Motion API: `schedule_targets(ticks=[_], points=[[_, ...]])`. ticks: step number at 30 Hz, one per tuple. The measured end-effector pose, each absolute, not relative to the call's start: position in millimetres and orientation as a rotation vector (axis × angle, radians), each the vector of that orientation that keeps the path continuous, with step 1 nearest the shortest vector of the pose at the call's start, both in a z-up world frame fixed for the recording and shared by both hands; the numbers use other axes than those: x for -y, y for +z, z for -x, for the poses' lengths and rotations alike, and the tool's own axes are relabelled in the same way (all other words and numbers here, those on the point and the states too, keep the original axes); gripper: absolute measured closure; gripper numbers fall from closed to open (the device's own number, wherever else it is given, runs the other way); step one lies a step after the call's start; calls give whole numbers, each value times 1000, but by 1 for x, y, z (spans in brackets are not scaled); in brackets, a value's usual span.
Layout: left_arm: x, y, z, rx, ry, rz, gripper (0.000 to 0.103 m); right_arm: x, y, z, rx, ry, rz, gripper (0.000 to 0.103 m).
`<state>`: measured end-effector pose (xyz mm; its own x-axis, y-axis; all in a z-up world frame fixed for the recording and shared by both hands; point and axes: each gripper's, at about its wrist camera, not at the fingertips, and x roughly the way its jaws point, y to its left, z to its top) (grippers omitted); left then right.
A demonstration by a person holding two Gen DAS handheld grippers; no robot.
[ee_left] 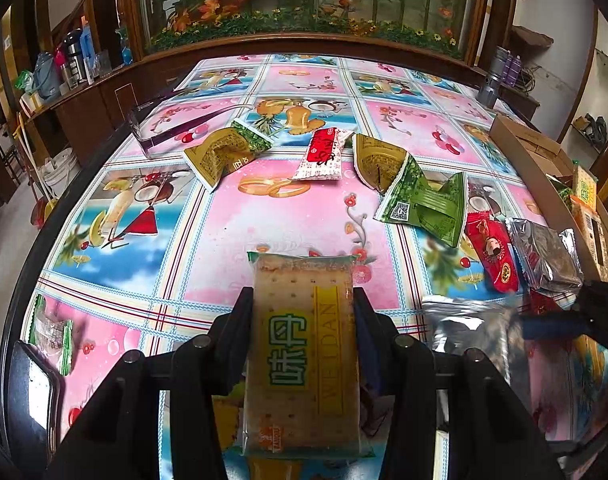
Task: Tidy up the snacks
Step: 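Close the right tool on the silver foil packet and lift it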
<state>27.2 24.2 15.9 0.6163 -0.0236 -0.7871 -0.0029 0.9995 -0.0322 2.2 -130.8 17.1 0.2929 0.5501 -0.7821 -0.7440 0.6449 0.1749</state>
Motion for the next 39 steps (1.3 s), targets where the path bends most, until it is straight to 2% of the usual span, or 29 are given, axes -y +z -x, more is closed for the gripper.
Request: schedule_targets(ticks=[10,11,12,13,32,33,34,35,39], points=[[-23,16,-27,-904,-3,14,57,97,9,3,-874,712,328,21],[-23,16,-27,-904,-3,14,57,99,8,1,-869,699,315,23],[-23,16,-27,-904,-4,18,57,101,8,1,-860,690,309,34],[-23,16,-27,-904,-6,23,57,103,9,0,-856,684,305,38],[-28,33,-20,-814,-22,95,57,160,42,-19,-765,614,86,42],[-29,34,-20,-810,-16,93,57,163,43,-21,-761,607,77,49],[-29,34,-19,-804,-4,89,57,167,45,-23,-759,600,62,63],[-29,35,-19,-797,5,84,57,170,46,-25,-760,596,54,67],[-27,37,-20,-785,16,81,57,185,48,-34,-765,568,0,67]])
